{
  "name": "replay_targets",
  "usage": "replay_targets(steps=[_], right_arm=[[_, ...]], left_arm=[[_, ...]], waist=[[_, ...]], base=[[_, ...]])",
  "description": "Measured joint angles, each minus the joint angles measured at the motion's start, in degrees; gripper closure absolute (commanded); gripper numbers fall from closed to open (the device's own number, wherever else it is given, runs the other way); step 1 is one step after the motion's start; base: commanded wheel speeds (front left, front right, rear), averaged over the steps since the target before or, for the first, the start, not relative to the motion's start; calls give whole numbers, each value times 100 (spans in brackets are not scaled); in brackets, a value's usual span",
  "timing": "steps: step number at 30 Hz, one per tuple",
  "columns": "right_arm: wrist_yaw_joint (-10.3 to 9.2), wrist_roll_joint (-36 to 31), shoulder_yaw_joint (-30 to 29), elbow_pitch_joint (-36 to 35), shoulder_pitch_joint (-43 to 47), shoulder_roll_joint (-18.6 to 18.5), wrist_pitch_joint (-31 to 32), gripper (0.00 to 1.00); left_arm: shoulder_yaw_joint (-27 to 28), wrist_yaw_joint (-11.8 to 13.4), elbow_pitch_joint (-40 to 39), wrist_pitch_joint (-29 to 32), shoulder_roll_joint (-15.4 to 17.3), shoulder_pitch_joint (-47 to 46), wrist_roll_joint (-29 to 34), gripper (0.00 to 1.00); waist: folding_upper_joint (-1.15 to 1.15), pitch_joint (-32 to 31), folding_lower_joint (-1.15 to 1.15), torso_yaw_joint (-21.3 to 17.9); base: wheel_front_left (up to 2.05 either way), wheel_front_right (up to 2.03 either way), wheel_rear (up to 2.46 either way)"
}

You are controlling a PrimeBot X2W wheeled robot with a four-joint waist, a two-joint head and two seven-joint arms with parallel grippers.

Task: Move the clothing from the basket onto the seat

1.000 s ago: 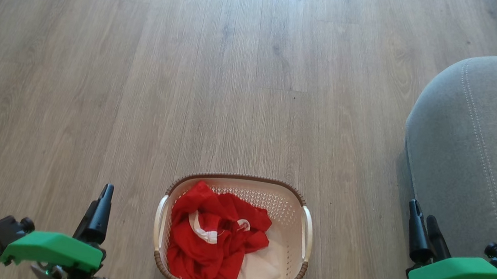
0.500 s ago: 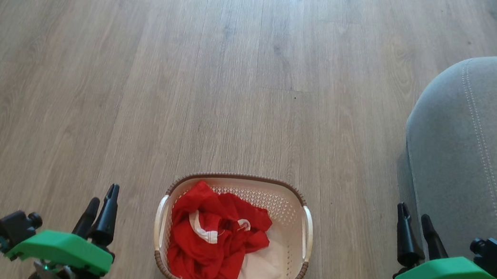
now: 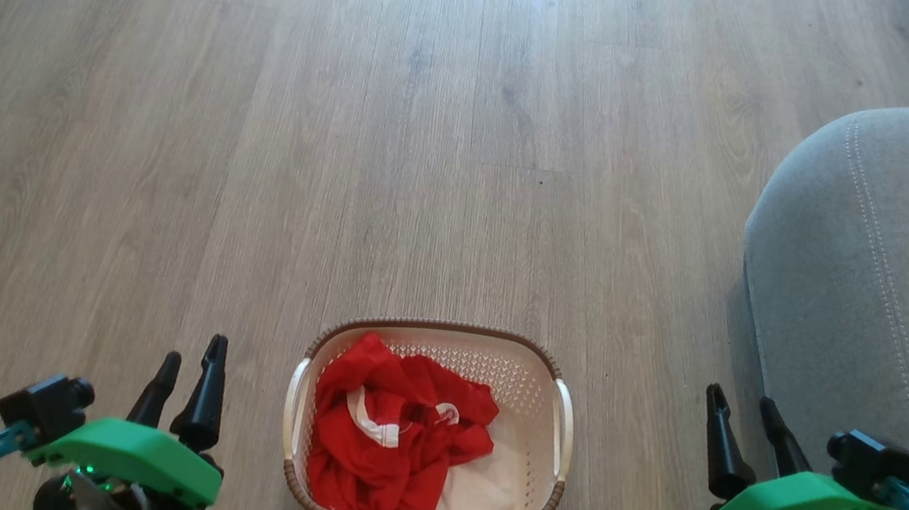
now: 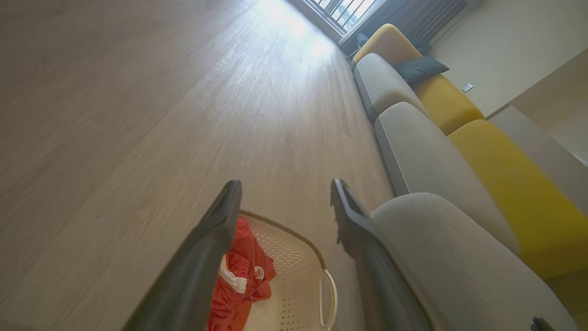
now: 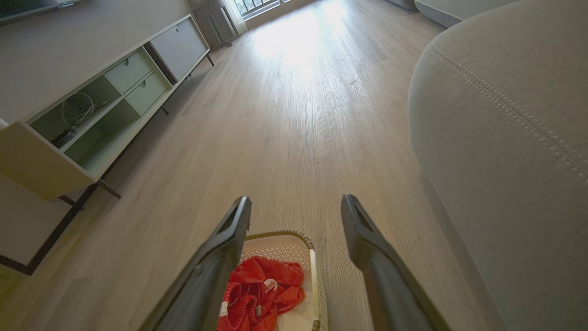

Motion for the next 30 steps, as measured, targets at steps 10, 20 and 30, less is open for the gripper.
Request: replay_targets(steps=[10,20,30], right_arm=[[0,-79,199,186,-76,3,-147,0],[0,-371,416,302,-80,-51,-320,0],[0,-906,511,349,-129,-113,-483,0]], left_arm=[[38,49,-4,-170,1,-3,776,0],[59,51,20,-313,2,-18,1384,0],[57,53,88,-497,3,-86,1985,0]], waist=[[0,2,0,-39],[0,8,0,-84],[0,10,0,-76]], base=[[0,0,0],[0,0,0],[0,0,0]])
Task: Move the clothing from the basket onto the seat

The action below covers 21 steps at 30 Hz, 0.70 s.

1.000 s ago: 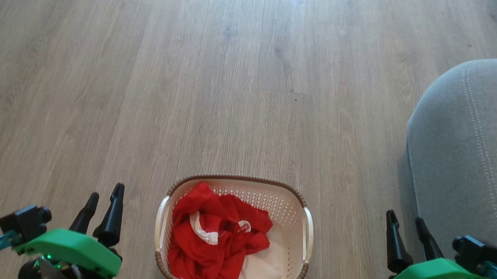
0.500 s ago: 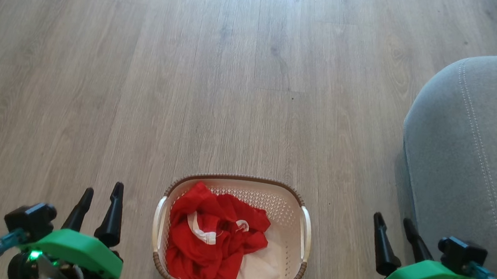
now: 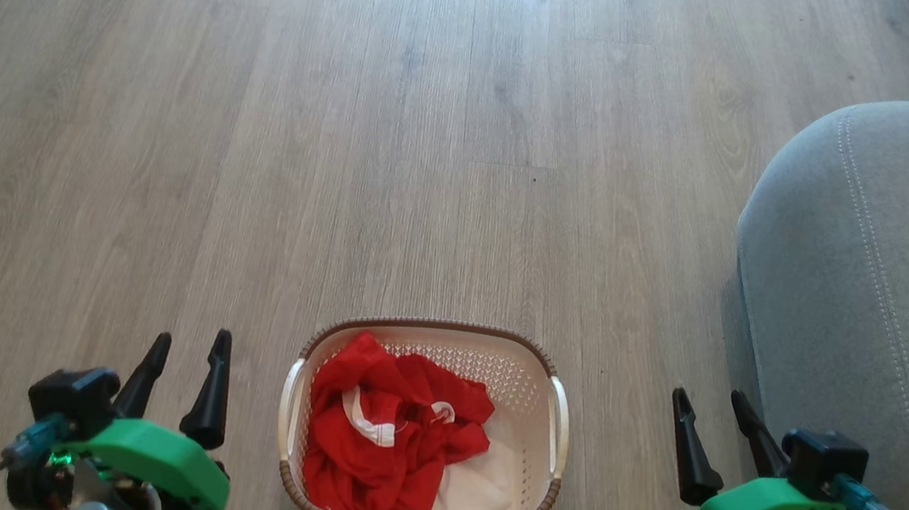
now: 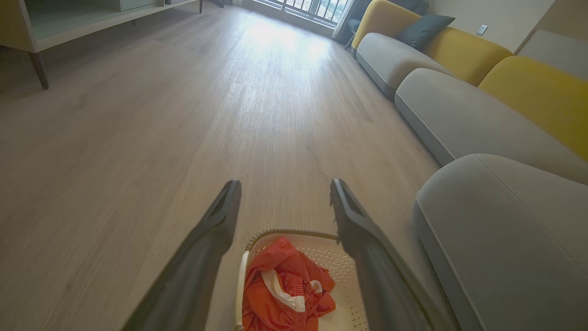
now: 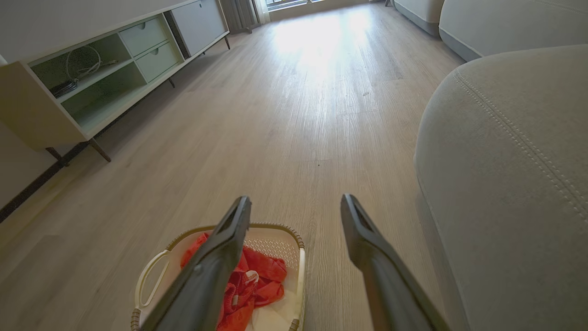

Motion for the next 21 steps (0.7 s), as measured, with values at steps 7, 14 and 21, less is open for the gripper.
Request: replay_targets(steps=[7,14,21], right_arm=[[0,-331,-10,9,-42,1,-133,0],[0,-455,-21,24,-50,0,-175,0],[0,-406,-45,32,-50,-1,-175,0]], left_arm=[[1,3,80,-108,1,1,412,0],[13,5,144,-154,1,-9,588,0],[47,5,175,-154,1,-9,582,0]], waist=[[0,-13,0,-6],[0,-3,0,-13],[0,-7,0,-23]], base=[[0,0,0],[0,0,0],[0,0,0]])
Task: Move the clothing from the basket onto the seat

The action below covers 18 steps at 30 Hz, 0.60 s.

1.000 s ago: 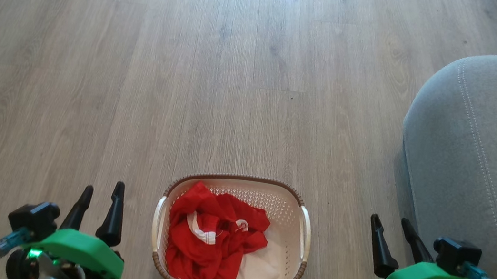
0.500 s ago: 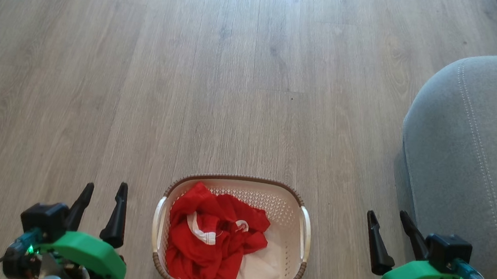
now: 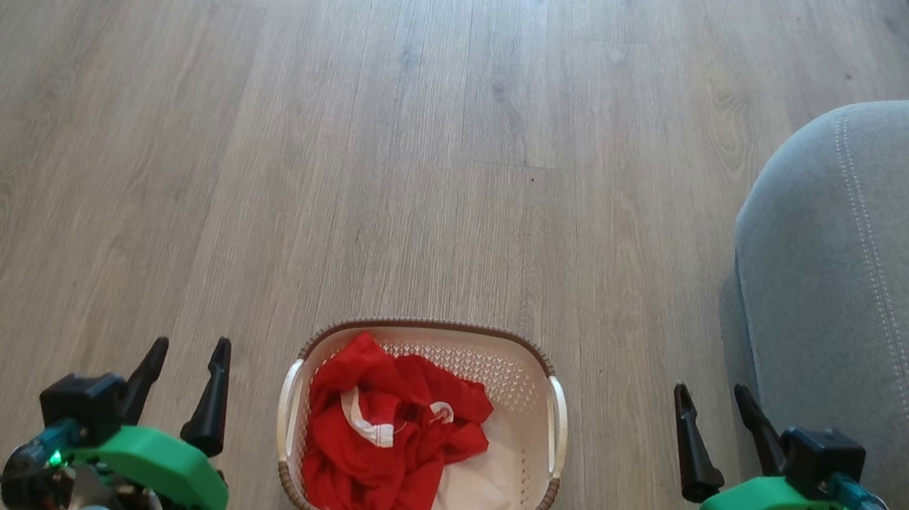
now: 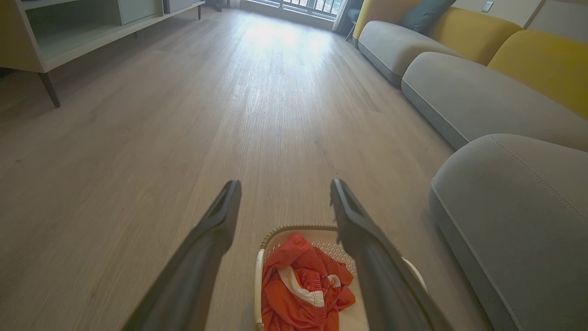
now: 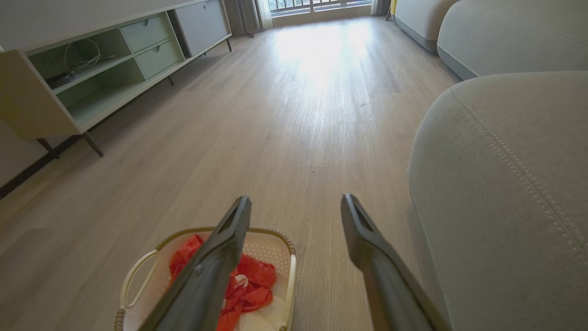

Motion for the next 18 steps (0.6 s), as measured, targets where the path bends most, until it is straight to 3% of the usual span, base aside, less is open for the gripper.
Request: replay_targets(steps=[18], right_arm=[[0,21,-71,-168,-69,-14,0,0]], left_arm=[[-33,-5,-11,-2,1,-162,1,0]], waist=[[0,373,0,-46]], base=[[0,0,0]])
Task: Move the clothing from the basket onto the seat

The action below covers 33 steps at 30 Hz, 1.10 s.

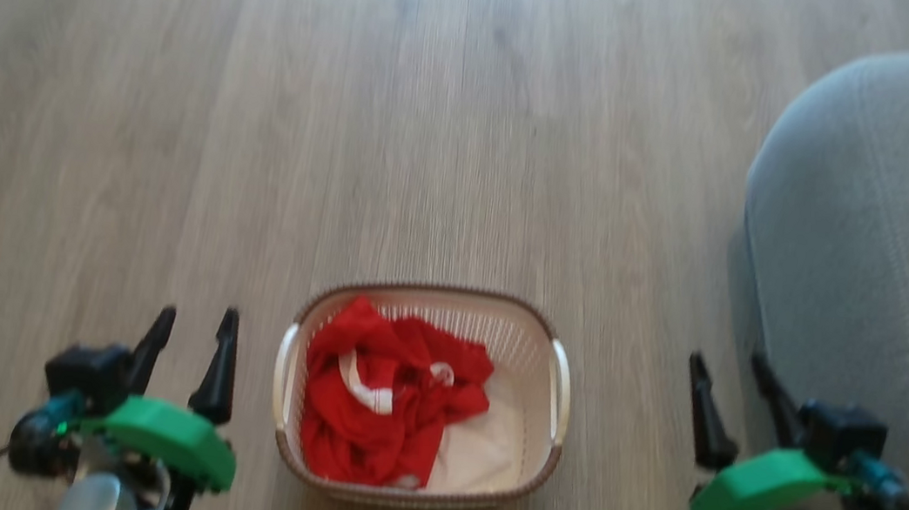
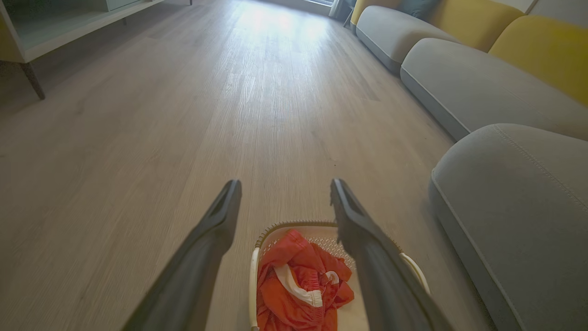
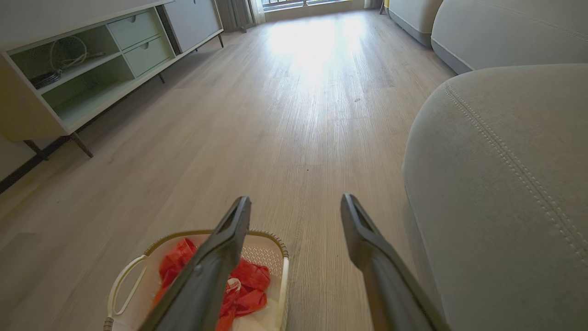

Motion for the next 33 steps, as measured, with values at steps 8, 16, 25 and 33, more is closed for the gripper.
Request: replay_targets(steps=[8,16,25,33], right_arm=[[0,-103,-231,-438,-727,-40,-18,0],[0,-152,-321,-692,-1370,-53,-24,0],[0,-87,-202,-844,-1703,-32,-24,0],[0,10,-278,-975,-1761,34,-24,0]], left_arm=[[-367,54,-67,-2,-1,-866,16,0],[-1381,181,811,-2,-9,-2067,441,0],[-2120,598,2905,8,-21,-3821,725,0],[-2251,803,4358,162,-22,-4755,821,0]], waist=[[0,954,0,-42],[0,2268,2,-123],[0,3197,2,-391],[0,3726,1,-744]], base=[[0,0,0],[0,0,0],[0,0,0],[0,0,0]])
